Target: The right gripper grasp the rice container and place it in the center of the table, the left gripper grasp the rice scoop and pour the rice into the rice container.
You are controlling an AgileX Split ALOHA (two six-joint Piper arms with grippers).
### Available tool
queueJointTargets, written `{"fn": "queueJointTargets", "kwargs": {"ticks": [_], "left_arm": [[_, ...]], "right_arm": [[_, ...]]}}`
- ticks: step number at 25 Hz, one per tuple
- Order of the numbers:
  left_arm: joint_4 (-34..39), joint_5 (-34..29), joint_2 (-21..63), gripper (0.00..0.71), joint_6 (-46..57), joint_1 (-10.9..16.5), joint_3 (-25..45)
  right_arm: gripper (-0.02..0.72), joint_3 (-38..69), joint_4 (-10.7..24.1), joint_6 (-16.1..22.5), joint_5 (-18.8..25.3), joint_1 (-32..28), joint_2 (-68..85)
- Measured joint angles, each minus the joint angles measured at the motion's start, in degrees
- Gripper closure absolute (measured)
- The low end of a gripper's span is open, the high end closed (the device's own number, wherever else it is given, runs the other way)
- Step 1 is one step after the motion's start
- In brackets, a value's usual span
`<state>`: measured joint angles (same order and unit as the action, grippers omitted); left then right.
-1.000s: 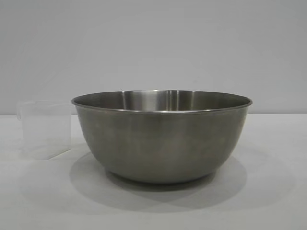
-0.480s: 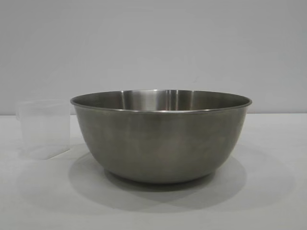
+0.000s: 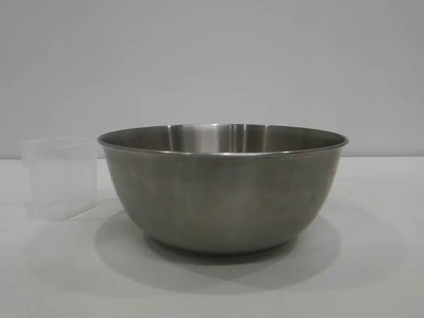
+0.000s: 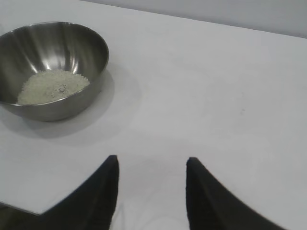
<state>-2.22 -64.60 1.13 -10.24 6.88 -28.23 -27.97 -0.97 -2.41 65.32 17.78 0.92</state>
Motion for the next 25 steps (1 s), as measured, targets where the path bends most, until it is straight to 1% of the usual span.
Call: {"fn": "queueJointTargets", "kwargs": {"ticks": [15, 21, 25], "left_arm": [[0.04, 0.10, 0.00, 0.606, 0.00, 0.00, 0.00], [0.04, 0.10, 0.00, 0.606, 0.00, 0.00, 0.00], [0.04, 0.10, 0.00, 0.606, 0.00, 0.00, 0.00]], "right_arm": [[0.391, 0.00, 0.00, 0.00, 0.00, -0.11, 0.00], [0.391, 0.00, 0.00, 0.00, 0.00, -3.36, 0.00], [0.391, 0.00, 0.00, 0.00, 0.00, -4.42, 0.00]]}}
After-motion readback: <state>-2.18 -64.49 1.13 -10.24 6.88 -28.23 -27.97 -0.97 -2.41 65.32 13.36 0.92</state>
